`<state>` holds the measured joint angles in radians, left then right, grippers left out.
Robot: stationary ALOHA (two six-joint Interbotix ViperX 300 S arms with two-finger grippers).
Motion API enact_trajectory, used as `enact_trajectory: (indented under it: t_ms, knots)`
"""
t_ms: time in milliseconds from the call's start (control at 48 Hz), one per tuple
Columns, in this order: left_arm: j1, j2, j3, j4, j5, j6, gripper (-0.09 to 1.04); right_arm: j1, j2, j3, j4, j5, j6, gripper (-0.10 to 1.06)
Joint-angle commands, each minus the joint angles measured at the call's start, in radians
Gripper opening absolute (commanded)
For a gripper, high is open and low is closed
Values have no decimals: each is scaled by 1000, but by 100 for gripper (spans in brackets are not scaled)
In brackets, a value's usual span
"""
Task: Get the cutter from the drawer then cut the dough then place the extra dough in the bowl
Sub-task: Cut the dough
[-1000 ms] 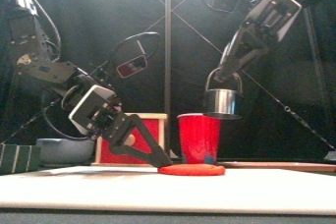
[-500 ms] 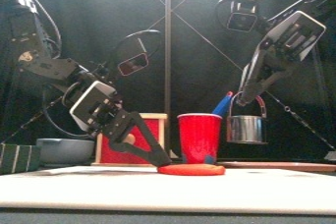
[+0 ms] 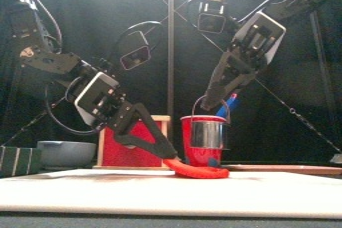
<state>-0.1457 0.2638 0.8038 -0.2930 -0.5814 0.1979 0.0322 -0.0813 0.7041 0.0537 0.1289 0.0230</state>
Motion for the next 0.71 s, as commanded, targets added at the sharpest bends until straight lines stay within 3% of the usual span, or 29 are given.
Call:
enact_trajectory:
  t_ms: [21,708]
  knots:
    - [3,-41,2,0,-11,0,60,5,8,-43,3,-3,0,44]
    - [15,-78,61,-18,-58,0,60,21,92,-98,23,-6,-2,44]
